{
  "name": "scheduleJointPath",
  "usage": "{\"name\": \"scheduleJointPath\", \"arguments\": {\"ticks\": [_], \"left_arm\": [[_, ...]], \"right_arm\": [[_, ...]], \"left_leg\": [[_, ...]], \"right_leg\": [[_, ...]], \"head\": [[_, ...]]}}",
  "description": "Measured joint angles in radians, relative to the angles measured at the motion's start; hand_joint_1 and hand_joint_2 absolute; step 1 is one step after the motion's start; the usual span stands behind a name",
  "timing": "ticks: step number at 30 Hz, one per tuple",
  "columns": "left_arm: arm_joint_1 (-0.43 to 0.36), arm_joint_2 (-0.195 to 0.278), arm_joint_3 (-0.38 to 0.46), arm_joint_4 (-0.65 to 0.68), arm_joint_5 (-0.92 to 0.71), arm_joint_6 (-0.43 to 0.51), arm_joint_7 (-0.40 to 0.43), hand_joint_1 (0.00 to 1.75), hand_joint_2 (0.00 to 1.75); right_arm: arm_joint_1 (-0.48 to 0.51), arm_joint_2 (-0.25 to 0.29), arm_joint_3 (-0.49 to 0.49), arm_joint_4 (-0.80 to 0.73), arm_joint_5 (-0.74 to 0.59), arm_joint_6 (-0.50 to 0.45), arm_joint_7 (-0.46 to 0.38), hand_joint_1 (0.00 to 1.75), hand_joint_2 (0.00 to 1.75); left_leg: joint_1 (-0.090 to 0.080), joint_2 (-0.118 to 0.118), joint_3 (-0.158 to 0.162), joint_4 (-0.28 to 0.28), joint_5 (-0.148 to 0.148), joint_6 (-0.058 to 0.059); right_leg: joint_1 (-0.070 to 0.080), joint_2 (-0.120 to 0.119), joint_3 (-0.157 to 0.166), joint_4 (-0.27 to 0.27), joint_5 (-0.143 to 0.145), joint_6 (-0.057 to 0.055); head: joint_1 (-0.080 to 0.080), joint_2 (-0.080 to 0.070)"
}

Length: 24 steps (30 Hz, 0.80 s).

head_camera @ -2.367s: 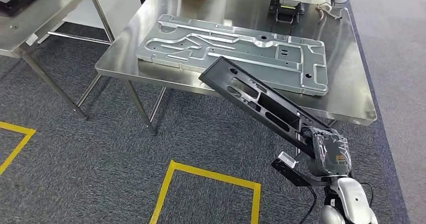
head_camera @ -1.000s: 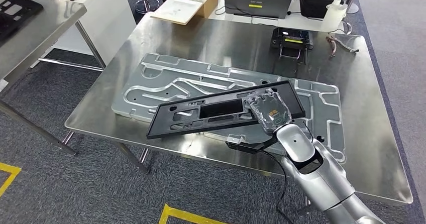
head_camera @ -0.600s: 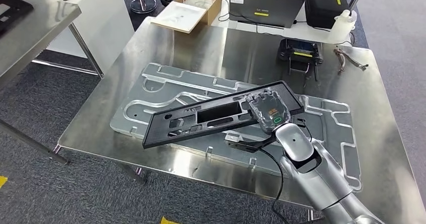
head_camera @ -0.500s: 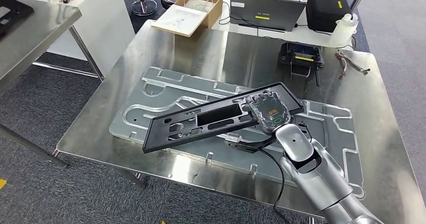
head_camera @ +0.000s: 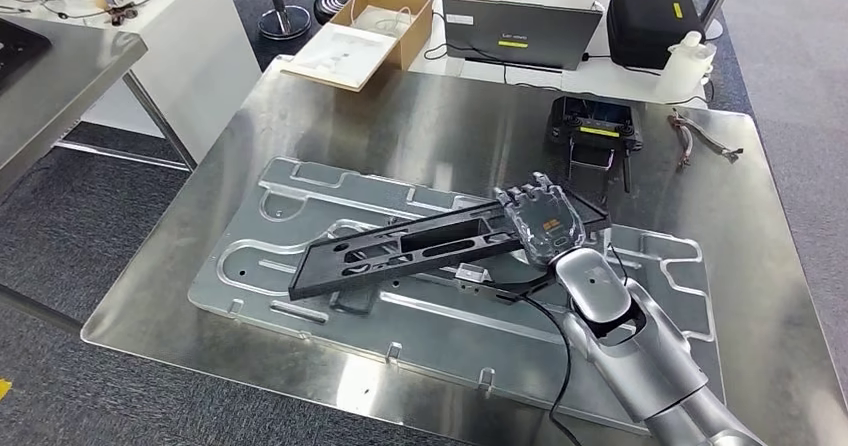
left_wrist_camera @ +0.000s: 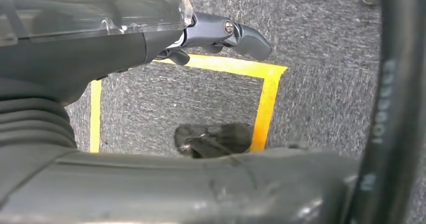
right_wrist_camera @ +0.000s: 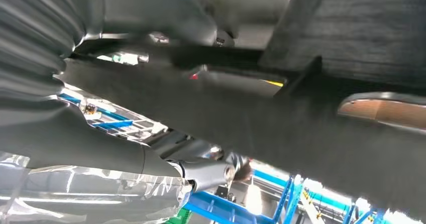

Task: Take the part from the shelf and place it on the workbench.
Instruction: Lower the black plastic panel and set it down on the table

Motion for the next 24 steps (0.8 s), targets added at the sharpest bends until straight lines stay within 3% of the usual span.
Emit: {"name": "scheduleJointPath", "arguments": {"ticks": [2,3,4,6,9,12,13,14,15,17,19,24], "left_arm": [[0.0,0.0,0.0,0.0,0.006,-0.013,0.001,0.0,0.0],[-0.001,0.0,0.0,0.0,0.01,-0.019,0.0,0.0,0.0],[-0.002,0.0,0.0,0.0,0.014,-0.023,-0.001,0.0,0.0],[-0.001,-0.001,0.0,0.0,0.017,-0.028,-0.002,0.0,0.0],[0.0,-0.004,0.0,0.0,0.018,-0.031,-0.004,0.0,0.0],[-0.002,-0.005,0.0,0.0,0.018,-0.032,-0.005,0.0,0.0],[-0.001,-0.005,0.0,0.0,0.018,-0.032,-0.005,0.0,0.0],[-0.001,-0.005,0.0,0.0,0.019,-0.033,-0.005,0.0,0.0],[0.0,-0.005,0.0,0.001,0.02,-0.034,-0.005,0.0,0.0],[0.0,-0.007,0.001,0.001,0.023,-0.039,-0.006,0.0,0.0],[-0.001,-0.008,0.001,0.001,0.027,-0.045,-0.008,0.0,0.0],[0.0,-0.01,0.001,0.001,0.03,-0.052,-0.011,0.0,0.0]], "right_arm": [[0.0,0.001,-0.001,0.002,-0.004,0.0,-0.002,0.0,1.75],[-0.001,0.002,-0.002,0.003,-0.006,0.0,-0.003,0.0,1.75],[-0.002,0.003,-0.004,0.004,-0.009,-0.001,-0.005,0.0,1.75],[-0.001,0.003,-0.008,0.006,-0.014,-0.002,-0.007,0.0,1.75],[-0.001,0.002,-0.016,0.006,-0.016,-0.004,-0.008,0.0,1.75],[0.001,0.002,-0.021,0.007,-0.017,-0.005,-0.009,0.0,1.75],[0.005,0.001,-0.021,0.007,-0.018,-0.006,-0.009,0.0,1.75],[0.009,0.001,-0.021,0.008,-0.019,-0.006,-0.009,0.0,1.75],[0.012,0.0,-0.021,0.008,-0.02,-0.006,-0.009,0.0,1.75],[0.014,-0.001,-0.022,0.007,-0.024,-0.005,-0.01,0.0,1.75],[0.014,-0.002,-0.025,0.006,-0.028,-0.005,-0.01,0.0,1.75],[0.018,-0.003,-0.028,0.004,-0.031,-0.001,-0.01,0.0,1.75]], "left_leg": [[-0.001,0.001,0.04,-0.129,0.089,0.008],[-0.004,0.001,0.057,-0.184,0.11,0.014],[-0.007,0.002,0.068,-0.218,0.123,0.021],[-0.012,0.001,0.072,-0.235,0.122,0.033],[-0.004,0.003,0.082,-0.252,0.143,0.05],[-0.001,0.004,0.085,-0.259,0.147,0.058],[-0.002,0.004,0.085,-0.258,0.147,0.059],[-0.001,0.004,0.085,-0.257,0.147,0.058],[-0.001,0.004,0.085,-0.255,0.146,0.057],[0.001,0.003,0.084,-0.246,0.143,0.052],[-0.001,0.001,0.08,-0.236,0.137,0.042],[0.001,0.001,0.071,-0.225,0.129,0.016]], "right_leg": [[0.001,0.0,0.012,0.001,-0.009,0.003],[0.001,0.0,0.015,0.001,-0.011,0.007],[0.002,0.001,0.016,0.001,-0.013,0.011],[0.003,0.001,0.015,-0.001,-0.014,0.023],[0.002,0.0,0.009,0.018,-0.034,0.041],[-0.004,0.0,-0.067,0.18,-0.121,0.053],[-0.006,0.0,-0.096,0.237,-0.141,0.057],[-0.009,-0.001,-0.111,0.263,-0.142,0.06],[-0.012,-0.001,-0.107,0.253,-0.125,0.062],[-0.017,-0.003,-0.05,0.136,-0.06,0.064],[-0.016,-0.002,0.001,0.033,-0.021,0.06],[-0.011,0.0,0.003,0.006,-0.005,0.031]], "head": [[0.0,0.0],[0.0,0.0],[0.0,0.0],[0.0,0.0],[0.0,0.0],[0.0,0.0],[0.0,0.0],[0.0,0.0],[0.0,0.0],[0.0,0.0],[0.0,0.0],[0.0,0.0]]}}
